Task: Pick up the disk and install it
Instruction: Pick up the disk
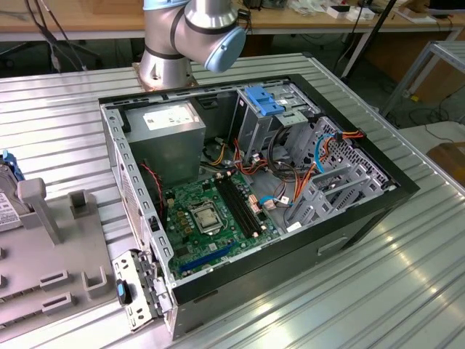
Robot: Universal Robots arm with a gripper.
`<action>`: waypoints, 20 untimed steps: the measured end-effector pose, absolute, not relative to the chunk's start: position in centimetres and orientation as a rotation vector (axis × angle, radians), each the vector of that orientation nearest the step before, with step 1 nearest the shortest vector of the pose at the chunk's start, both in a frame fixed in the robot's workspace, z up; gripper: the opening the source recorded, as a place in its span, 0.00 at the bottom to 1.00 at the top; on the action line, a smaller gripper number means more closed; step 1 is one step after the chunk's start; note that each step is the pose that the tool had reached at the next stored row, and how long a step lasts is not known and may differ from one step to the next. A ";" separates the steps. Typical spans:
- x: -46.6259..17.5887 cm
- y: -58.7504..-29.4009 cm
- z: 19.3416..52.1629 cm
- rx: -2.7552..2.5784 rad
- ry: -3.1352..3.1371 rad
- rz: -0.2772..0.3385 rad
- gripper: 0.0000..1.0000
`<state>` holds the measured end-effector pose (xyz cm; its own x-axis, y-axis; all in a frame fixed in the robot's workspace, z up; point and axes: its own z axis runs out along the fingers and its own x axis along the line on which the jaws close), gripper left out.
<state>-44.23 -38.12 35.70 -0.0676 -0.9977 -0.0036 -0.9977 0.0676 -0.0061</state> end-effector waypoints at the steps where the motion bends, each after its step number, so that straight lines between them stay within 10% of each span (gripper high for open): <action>1: -44.2 -38.1 35.5 -2.141 2.290 -0.003 0.60; 20: -44.2 -37.5 31.8 -2.182 2.272 -0.033 0.60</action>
<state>-44.22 -37.46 31.85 -0.0403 -0.9990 0.0206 -0.9992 0.0401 -0.0094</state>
